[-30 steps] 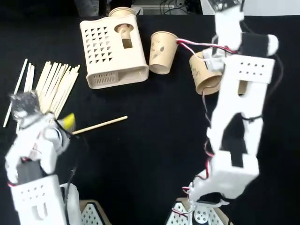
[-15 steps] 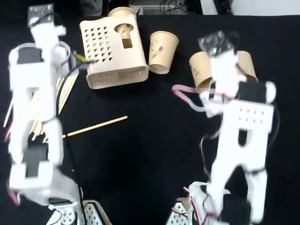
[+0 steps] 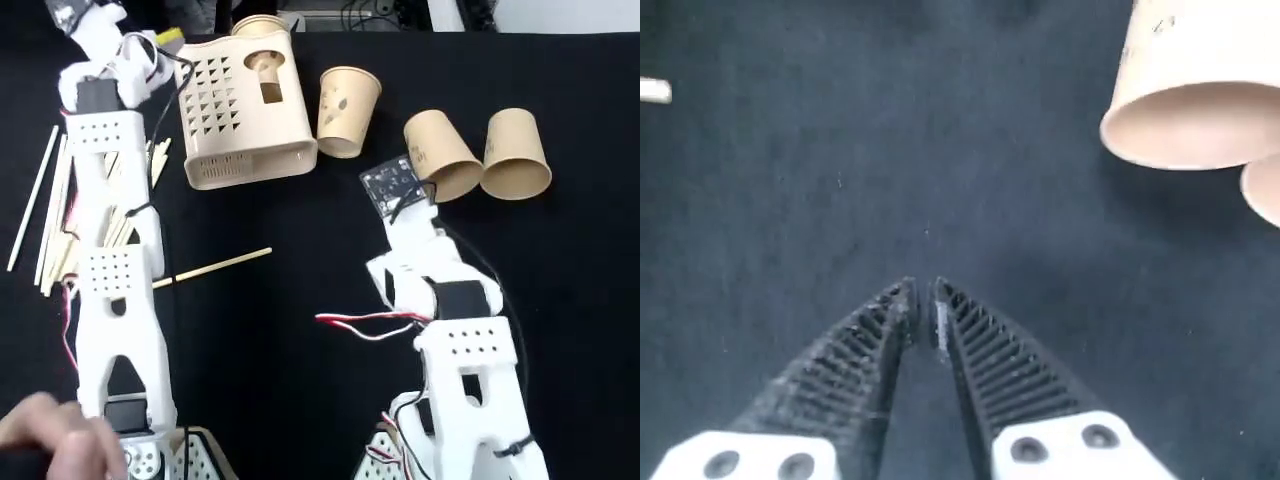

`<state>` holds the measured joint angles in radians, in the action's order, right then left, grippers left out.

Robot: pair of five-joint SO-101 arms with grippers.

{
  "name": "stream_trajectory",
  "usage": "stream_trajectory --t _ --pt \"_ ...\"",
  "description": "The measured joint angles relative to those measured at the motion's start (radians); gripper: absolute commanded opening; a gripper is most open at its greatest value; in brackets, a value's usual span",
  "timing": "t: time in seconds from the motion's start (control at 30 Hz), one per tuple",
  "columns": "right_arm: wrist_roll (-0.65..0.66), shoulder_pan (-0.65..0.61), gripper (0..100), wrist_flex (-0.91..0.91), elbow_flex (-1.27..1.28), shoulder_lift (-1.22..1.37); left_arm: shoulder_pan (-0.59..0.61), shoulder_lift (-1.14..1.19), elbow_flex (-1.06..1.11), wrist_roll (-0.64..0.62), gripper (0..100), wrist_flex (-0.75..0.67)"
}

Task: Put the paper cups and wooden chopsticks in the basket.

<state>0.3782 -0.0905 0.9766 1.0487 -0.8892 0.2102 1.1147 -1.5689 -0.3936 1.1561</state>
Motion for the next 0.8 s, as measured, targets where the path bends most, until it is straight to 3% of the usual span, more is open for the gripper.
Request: stream_trajectory --t 0.13,0.37,0.63,0.8 --pt "-0.002 -0.068 4.1 -0.084 -0.002 0.048 0.000 0.032 0.063 -0.057 32 -0.166" --pt "-0.055 -0.178 4.1 -0.456 0.018 0.189 0.000 0.044 0.247 -0.112 31 -0.459" --pt "-0.058 -0.212 4.1 -0.770 0.026 0.370 -0.028 0.063 0.413 -0.112 25 -0.617" --pt "-0.057 -0.255 4.1 -0.994 0.026 0.519 -0.035 0.084 0.427 -0.118 24 -0.612"
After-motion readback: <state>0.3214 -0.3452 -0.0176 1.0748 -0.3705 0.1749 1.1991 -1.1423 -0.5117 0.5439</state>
